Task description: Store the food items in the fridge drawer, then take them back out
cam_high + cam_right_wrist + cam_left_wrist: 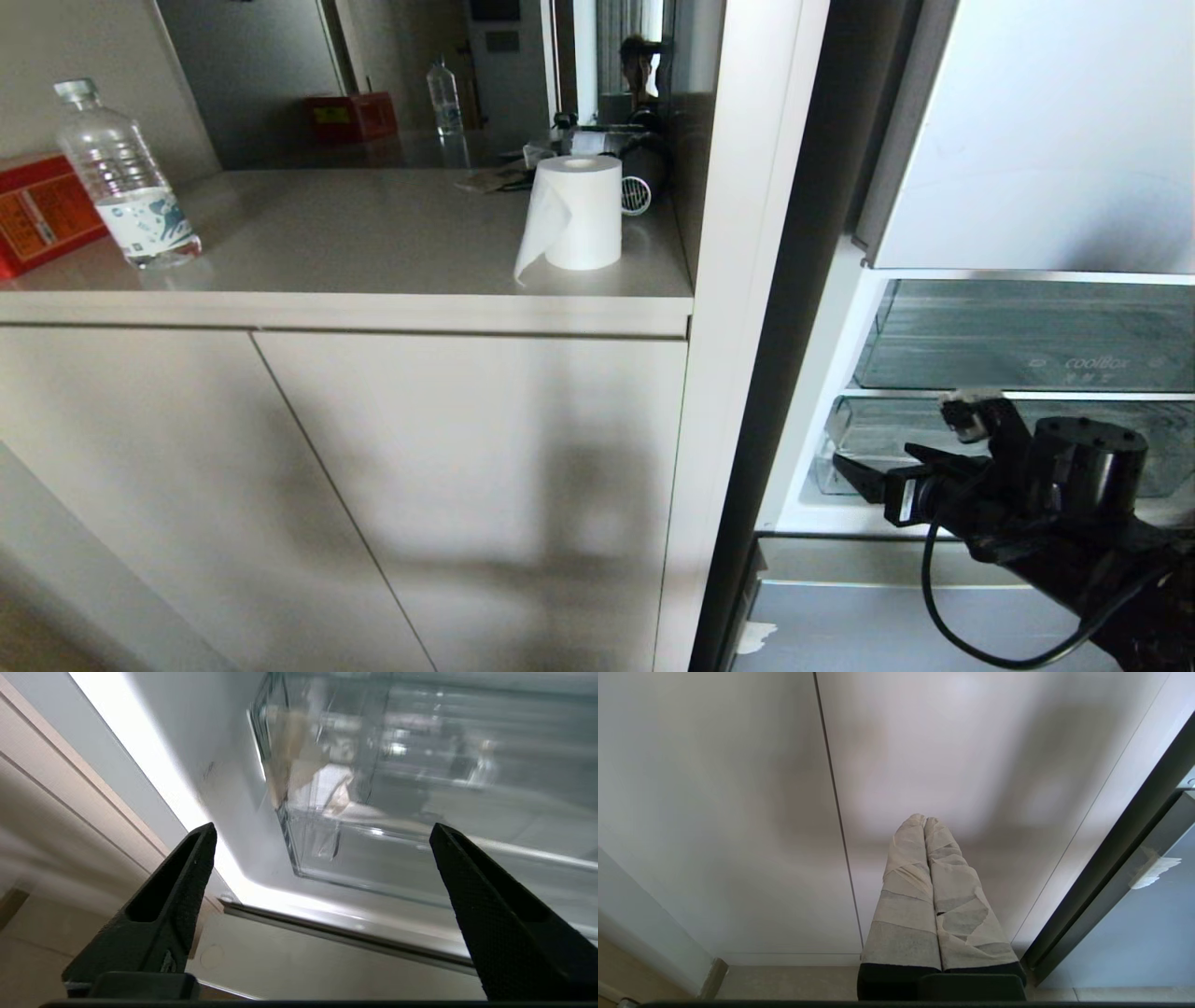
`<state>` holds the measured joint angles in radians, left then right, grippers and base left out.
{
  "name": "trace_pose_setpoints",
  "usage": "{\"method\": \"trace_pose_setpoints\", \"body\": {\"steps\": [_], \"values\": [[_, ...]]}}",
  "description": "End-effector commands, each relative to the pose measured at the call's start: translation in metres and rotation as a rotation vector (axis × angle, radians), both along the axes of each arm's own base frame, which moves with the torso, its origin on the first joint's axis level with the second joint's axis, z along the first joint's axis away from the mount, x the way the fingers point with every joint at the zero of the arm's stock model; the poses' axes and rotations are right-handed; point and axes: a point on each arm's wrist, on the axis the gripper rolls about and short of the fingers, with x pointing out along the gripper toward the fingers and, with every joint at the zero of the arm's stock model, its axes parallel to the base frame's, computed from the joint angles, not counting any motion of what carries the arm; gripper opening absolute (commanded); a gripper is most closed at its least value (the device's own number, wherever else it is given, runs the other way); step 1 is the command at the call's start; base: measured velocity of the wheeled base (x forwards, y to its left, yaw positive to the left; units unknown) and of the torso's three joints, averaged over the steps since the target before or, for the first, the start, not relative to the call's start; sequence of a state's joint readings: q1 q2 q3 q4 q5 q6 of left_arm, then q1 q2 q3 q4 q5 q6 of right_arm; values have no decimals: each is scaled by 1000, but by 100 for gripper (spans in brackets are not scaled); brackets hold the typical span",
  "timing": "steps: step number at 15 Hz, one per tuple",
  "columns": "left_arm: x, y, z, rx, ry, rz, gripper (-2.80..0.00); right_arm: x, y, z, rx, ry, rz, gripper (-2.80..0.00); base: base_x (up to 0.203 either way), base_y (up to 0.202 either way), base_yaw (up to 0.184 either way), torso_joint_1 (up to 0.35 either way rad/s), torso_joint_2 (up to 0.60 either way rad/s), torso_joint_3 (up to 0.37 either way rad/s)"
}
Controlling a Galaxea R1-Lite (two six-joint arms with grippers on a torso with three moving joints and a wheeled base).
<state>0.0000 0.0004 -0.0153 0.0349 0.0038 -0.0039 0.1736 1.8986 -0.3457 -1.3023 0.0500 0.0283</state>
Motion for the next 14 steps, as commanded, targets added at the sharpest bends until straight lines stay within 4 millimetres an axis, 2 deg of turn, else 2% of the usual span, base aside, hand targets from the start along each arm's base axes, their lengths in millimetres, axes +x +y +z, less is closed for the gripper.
{"method": "trace_pose_setpoints", "body": {"steps": [1,8,14], "values": [[0,0,0,-1,0,1,-280,3,3,-4,-1,3,4,0,0,0,0,0,0,0],[0,0,0,-1,0,1,-280,14,7,-1,17,-46,-85,0,0,0,0,0,0,0],[0,0,0,-1,0,1,-280,21,32,-4,47,-64,-105,0,0,0,0,0,0,0]]}}
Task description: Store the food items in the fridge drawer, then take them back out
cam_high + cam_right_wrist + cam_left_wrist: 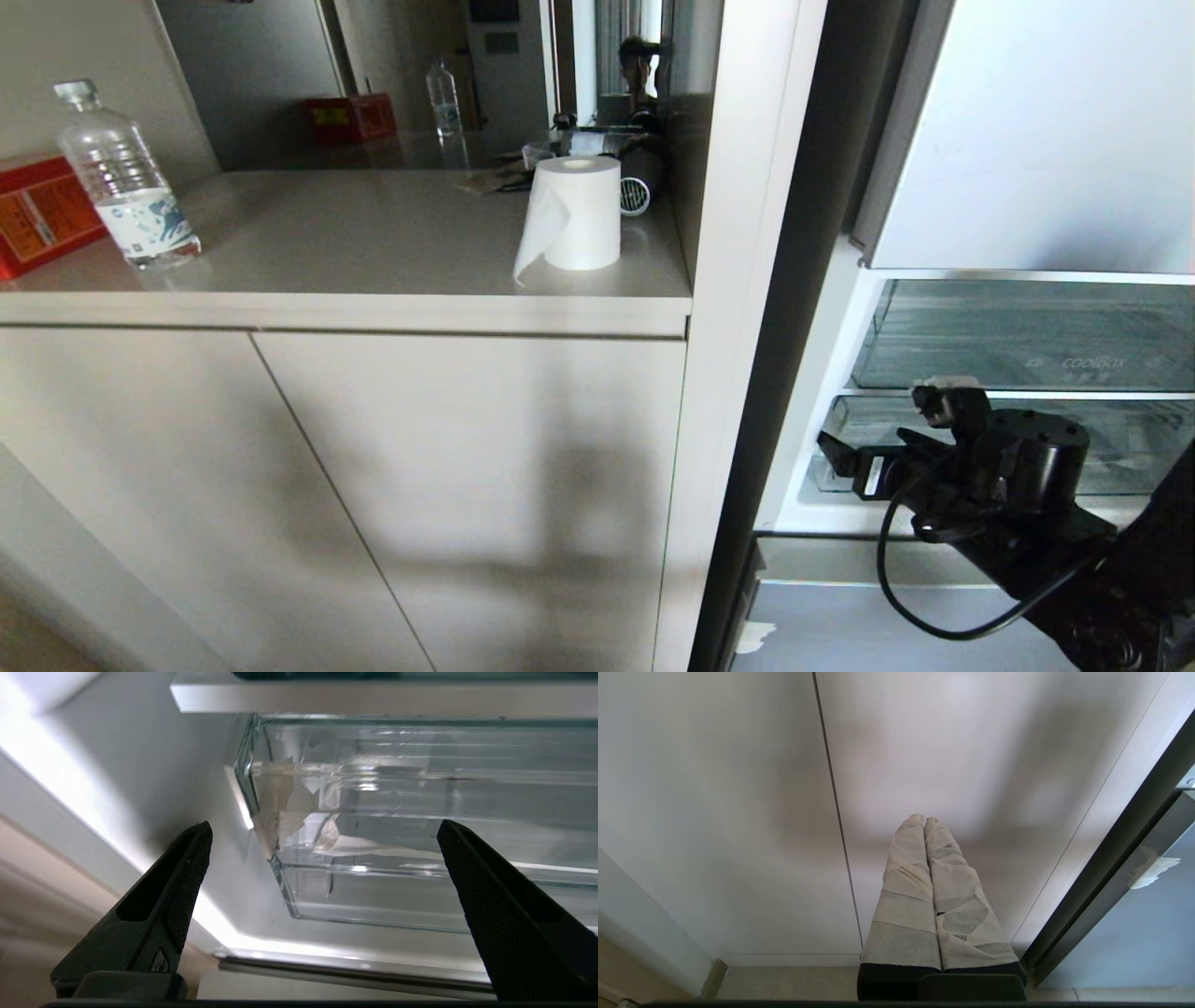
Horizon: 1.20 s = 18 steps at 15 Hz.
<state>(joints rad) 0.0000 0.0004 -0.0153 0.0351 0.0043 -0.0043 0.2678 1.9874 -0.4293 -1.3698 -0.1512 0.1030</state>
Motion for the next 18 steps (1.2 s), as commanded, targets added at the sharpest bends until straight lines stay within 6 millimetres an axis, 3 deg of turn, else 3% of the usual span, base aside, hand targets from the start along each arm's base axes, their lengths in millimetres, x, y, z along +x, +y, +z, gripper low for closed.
{"method": "trace_pose_setpoints", "body": {"steps": [1,2,3,11,18], "values": [[0,0,0,0,0,0,-280,1,5,-1,3,-5,9,0,0,0,0,0,0,0],[0,0,0,0,0,0,-280,1,6,-2,4,-2,9,0,0,0,0,0,0,0],[0,0,0,0,0,0,-280,0,7,-2,9,-2,12,-280,0,0,0,0,0,0],[0,0,0,0,0,0,-280,-2,23,-1,19,-6,66,-280,0,0,0,0,0,0],[0,0,0,0,0,0,-280,-15,18,-5,42,-14,61,-280,0,0,0,0,0,0]]}}
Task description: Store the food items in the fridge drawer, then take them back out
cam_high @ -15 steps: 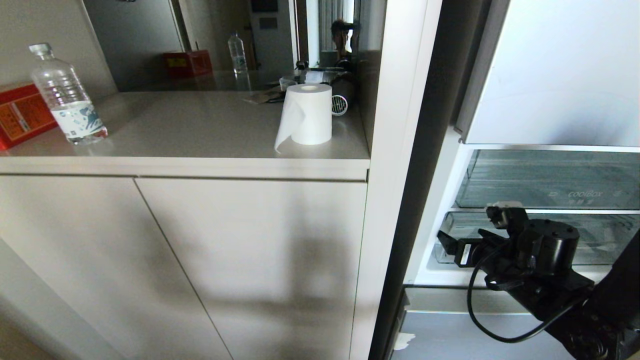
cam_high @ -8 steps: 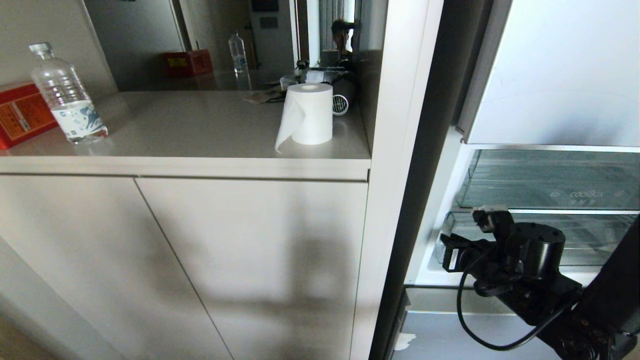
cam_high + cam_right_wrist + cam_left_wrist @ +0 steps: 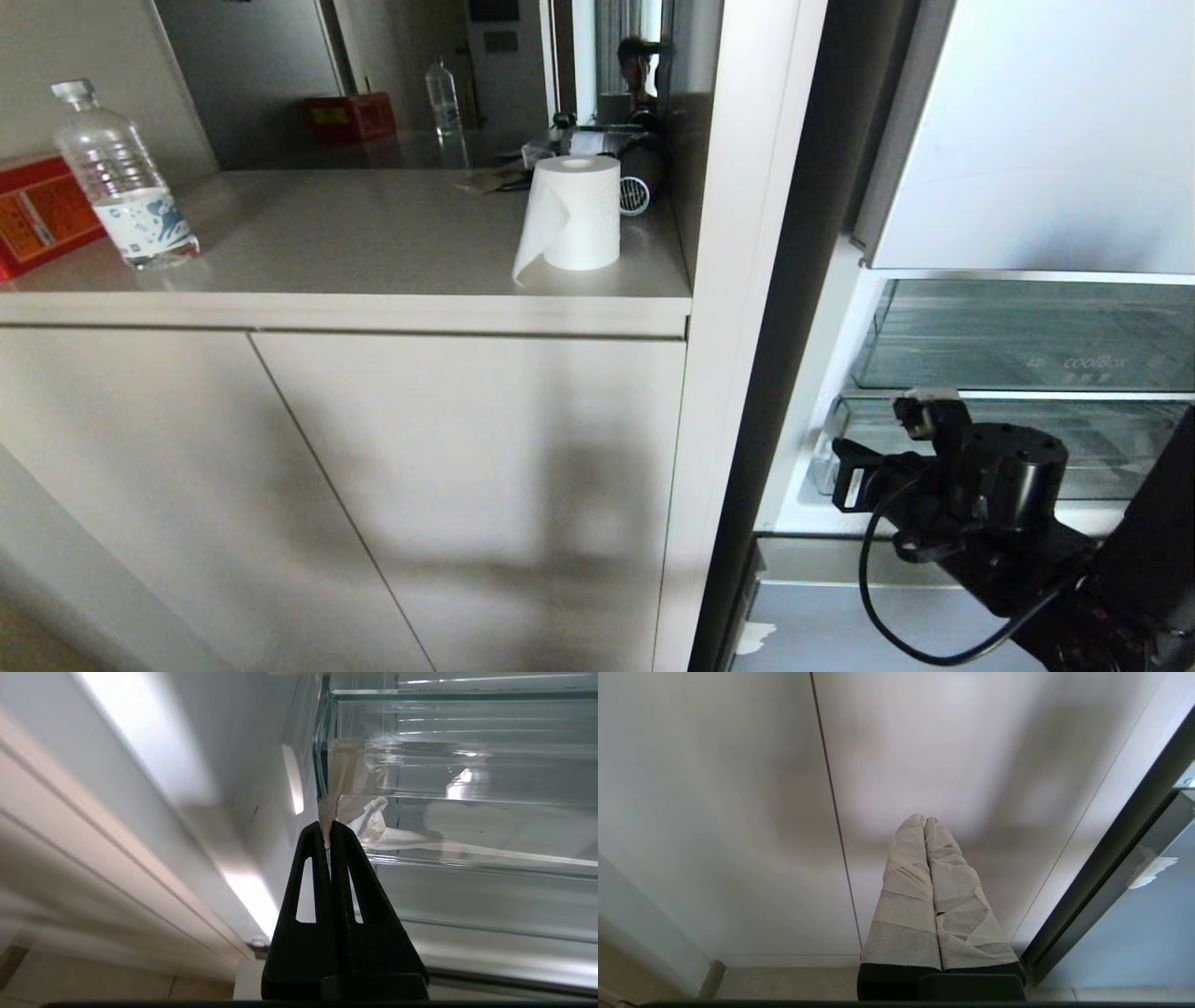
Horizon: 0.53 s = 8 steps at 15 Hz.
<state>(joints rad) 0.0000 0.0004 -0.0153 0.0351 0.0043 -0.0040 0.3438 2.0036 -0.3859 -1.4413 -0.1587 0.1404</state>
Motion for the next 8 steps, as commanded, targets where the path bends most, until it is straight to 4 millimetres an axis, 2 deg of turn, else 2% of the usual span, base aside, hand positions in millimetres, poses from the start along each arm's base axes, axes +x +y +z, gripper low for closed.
{"method": "trace_pose_setpoints", "body": {"steps": [1,5,8], "values": [[0,0,0,-1,0,0,-280,-9,-3,-2,4,-9,-1,-280,0,0,0,0,0,0],[0,0,0,-1,0,0,-280,-30,-11,-13,-17,57,1,-280,0,0,0,0,0,0],[0,0,0,-1,0,0,-280,-49,-13,-5,4,64,13,-280,0,0,0,0,0,0]]}}
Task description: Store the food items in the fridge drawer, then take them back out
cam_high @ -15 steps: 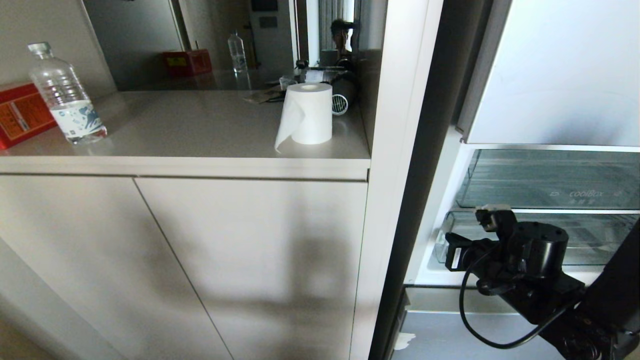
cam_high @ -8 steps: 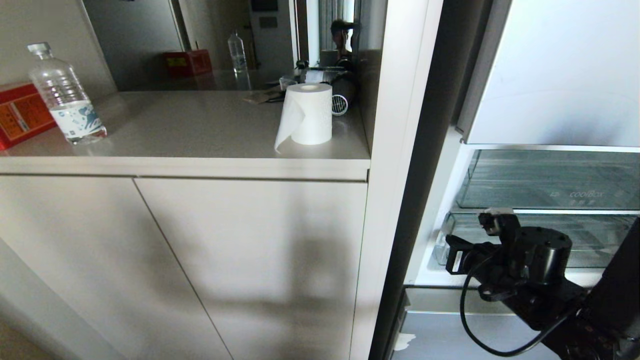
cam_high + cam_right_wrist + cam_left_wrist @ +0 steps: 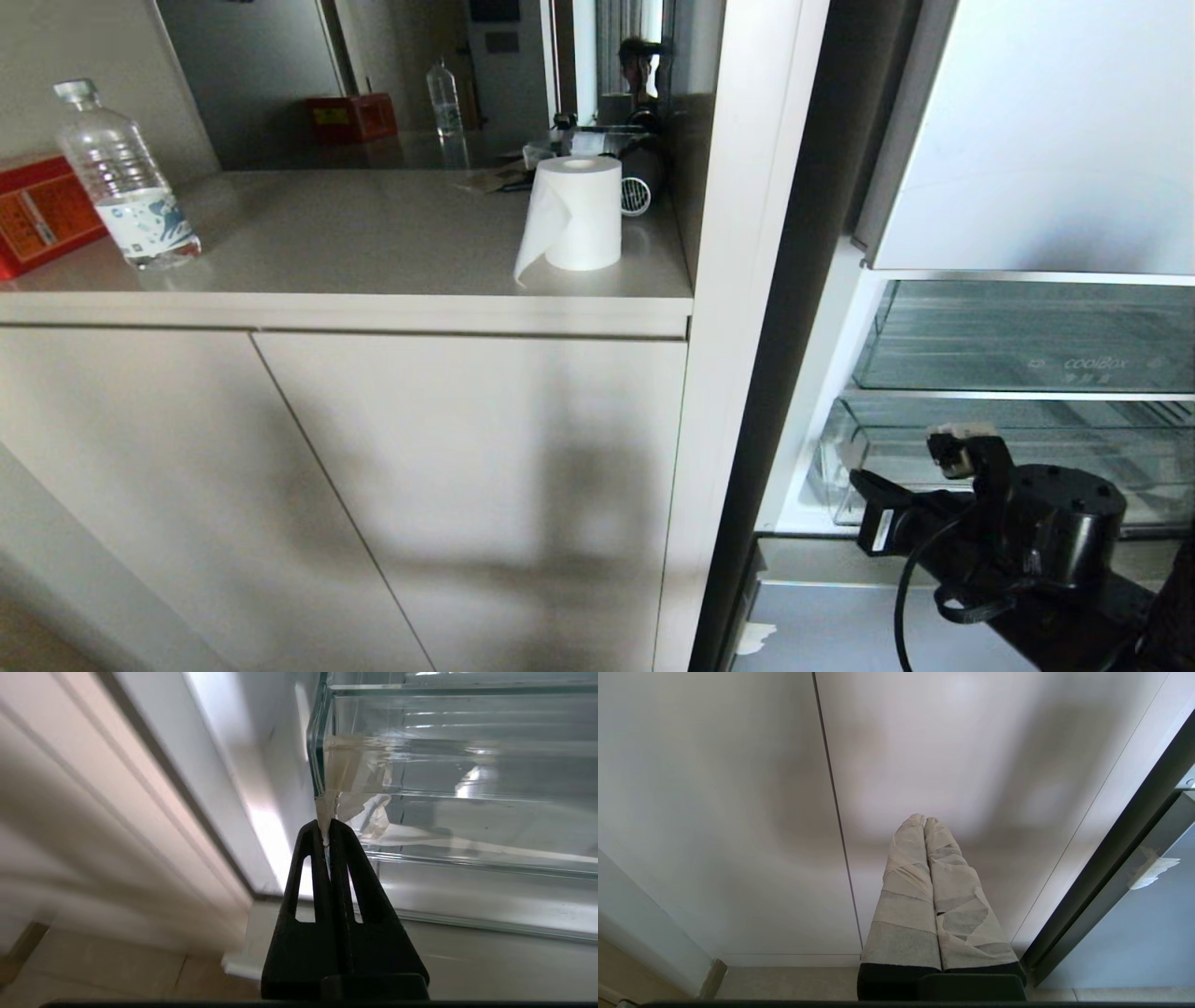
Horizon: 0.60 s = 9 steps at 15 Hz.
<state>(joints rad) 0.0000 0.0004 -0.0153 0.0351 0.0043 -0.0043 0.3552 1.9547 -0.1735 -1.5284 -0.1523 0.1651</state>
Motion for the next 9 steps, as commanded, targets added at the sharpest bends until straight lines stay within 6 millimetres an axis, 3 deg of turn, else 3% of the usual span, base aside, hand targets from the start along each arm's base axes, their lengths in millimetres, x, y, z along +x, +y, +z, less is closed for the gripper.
{"method": "trace_pose_setpoints", "body": {"steps": [1,6,7,9], "values": [[0,0,0,0,0,0,-280,-14,-1,8,16,-14,10,-280,0,0,0,0,0,0],[0,0,0,0,0,0,-280,-47,-8,14,15,6,32,-280,0,0,0,0,0,0],[0,0,0,0,0,0,-280,-49,-9,14,18,9,29,0,0,0,0,0,0,0],[0,0,0,0,0,0,-280,-50,-9,15,15,2,17,0,0,0,0,0,0,0]]}}
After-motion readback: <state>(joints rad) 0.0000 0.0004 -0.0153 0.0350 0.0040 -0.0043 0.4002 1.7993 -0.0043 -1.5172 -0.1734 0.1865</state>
